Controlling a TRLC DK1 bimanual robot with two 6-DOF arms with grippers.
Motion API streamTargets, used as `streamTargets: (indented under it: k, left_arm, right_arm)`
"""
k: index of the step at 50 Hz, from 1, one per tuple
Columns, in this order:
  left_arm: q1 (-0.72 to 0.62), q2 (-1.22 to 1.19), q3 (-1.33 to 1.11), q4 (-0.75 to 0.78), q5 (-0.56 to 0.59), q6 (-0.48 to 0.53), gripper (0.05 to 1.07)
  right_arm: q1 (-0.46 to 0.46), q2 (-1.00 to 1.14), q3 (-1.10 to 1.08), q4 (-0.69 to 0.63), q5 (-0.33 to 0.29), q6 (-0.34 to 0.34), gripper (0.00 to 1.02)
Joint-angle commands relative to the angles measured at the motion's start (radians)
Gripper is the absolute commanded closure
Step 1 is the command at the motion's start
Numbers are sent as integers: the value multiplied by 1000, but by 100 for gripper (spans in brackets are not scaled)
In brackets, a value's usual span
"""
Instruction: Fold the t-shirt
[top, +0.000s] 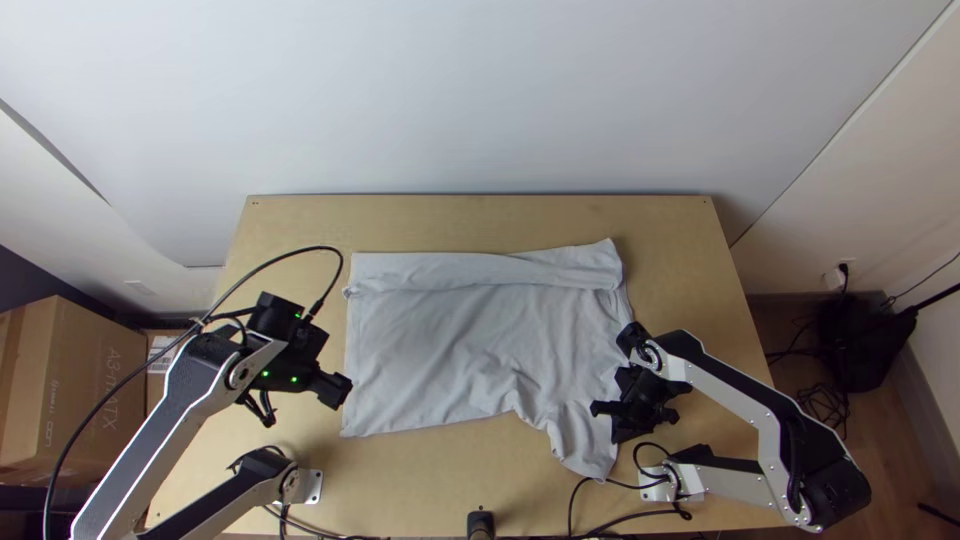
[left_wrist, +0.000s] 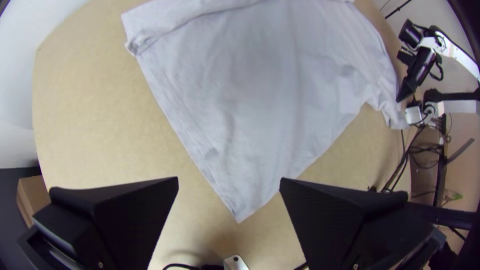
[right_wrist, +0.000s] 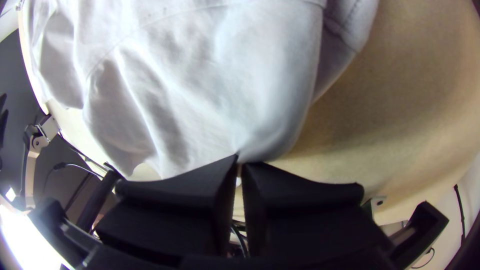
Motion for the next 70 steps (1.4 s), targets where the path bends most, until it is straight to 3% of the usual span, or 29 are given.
streamTargets:
  k: [1,15,20,23,37,41,61,63,64,67,70]
  left_arm:
    - [-24,53,-23,-21,-10,6,10]
    - [-164,244,-75,-69,-72,-10,12]
    - [-193,311,-87,-84,-72,-30,39]
    - [-204,336,-101,-81,-72,-33,48]
    - [-287,435,-164,-60,-104,-60,47]
    - [-299,449,-171,-54,-104,-60,40]
    - [-317,535,-187,26,-102,-58,42]
    - [-325,533,-194,48,-102,-60,50]
    - [-325,532,-197,52,-102,-58,61]
    - [-333,527,-208,63,-102,-52,106]
    - [-334,512,-220,63,-102,-44,104]
  right_arm:
    - [11,13,-15,27,7,22,100]
    - [2,-28,79,-48,7,25,100]
    - [2,-44,118,-67,7,36,100]
    - [0,-50,146,-87,7,36,100]
    - [-6,-67,214,-128,7,41,100]
    - [-6,-68,220,-131,7,44,100]
    - [-9,-90,267,-170,7,48,100]
    - [-9,-94,275,-176,7,48,100]
    - [-9,-97,278,-182,7,48,100]
    - [-12,-102,290,-197,7,47,100]
    - [-20,-110,296,-205,7,45,100]
